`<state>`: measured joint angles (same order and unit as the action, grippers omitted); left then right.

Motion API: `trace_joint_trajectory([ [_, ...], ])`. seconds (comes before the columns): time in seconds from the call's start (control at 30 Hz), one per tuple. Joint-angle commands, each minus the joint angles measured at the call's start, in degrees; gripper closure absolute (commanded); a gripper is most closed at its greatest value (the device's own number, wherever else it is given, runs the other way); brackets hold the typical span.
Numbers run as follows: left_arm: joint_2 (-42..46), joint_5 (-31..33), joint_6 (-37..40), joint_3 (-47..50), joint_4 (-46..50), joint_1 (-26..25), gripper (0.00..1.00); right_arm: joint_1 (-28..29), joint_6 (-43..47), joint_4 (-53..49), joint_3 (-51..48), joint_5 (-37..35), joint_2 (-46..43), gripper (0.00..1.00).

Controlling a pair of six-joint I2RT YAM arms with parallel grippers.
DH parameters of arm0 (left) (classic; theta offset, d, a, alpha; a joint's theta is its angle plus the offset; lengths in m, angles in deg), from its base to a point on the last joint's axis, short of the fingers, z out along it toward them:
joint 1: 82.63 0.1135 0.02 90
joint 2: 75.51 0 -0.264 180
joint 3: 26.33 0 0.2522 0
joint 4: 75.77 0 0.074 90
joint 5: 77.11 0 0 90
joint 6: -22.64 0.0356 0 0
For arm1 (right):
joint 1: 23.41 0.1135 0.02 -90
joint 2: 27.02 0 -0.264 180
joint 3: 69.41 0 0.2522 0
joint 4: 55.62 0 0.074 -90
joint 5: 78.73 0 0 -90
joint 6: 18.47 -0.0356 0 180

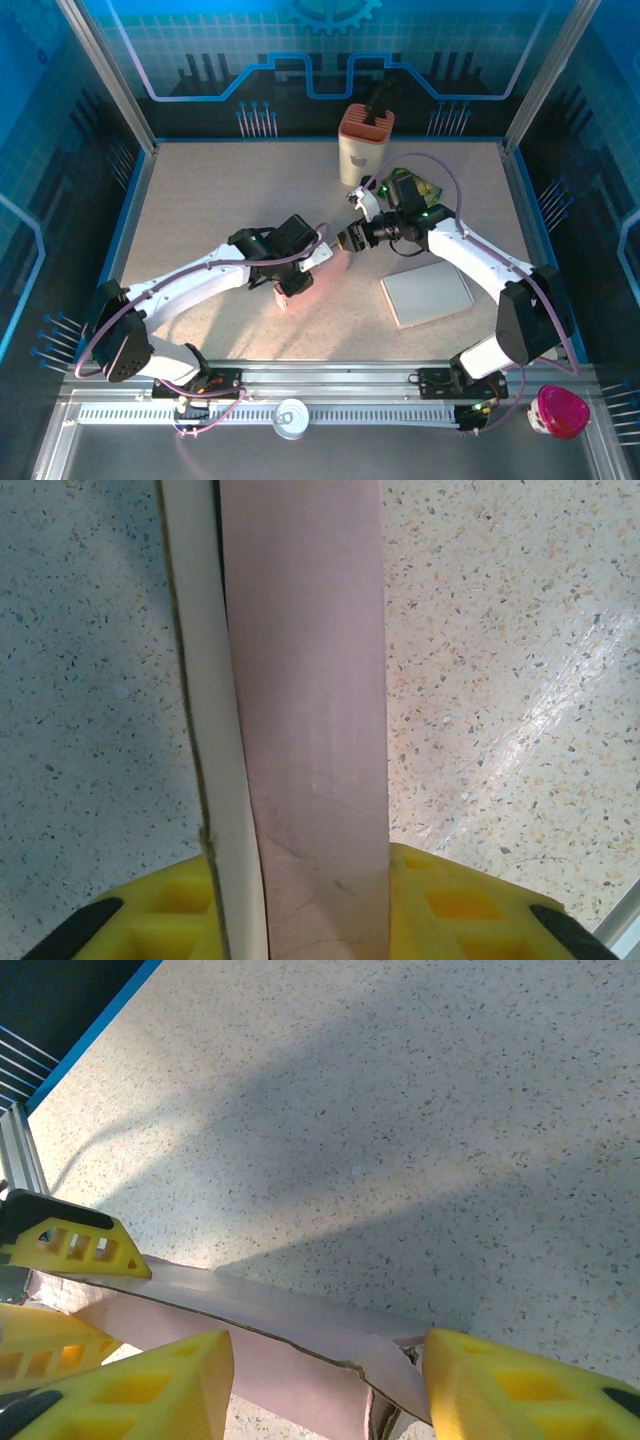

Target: Fold the paper box

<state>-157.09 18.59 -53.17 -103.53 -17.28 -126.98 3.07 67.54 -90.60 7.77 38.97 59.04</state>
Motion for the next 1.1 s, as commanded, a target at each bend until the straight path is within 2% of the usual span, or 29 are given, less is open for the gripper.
trace_joint_trajectory([
  [0.0,1.4,-1.0,1.6,0.2,2.0,0.6,0.70,0.4,1.0,-0.8,-0.8,2.6,-0.6,0.49],
  [0.47,0.4,0.2,1.8,-0.2,2.6,0.9,0.73,0.7,0.5,0.4,-4.8,-1.3,-4.4,0.61],
  [0.77,0.7,-0.2,1.7,-0.2,2.6,0.9,0.74,1.8,1.4,-1.3,-1.9,-8.1,-2.6,0.74],
  [1.07,0.5,-0.5,1.7,-0.4,2.6,0.9,0.74,3.6,1.9,-1.8,-0.8,-11.9,-2.2,0.81],
])
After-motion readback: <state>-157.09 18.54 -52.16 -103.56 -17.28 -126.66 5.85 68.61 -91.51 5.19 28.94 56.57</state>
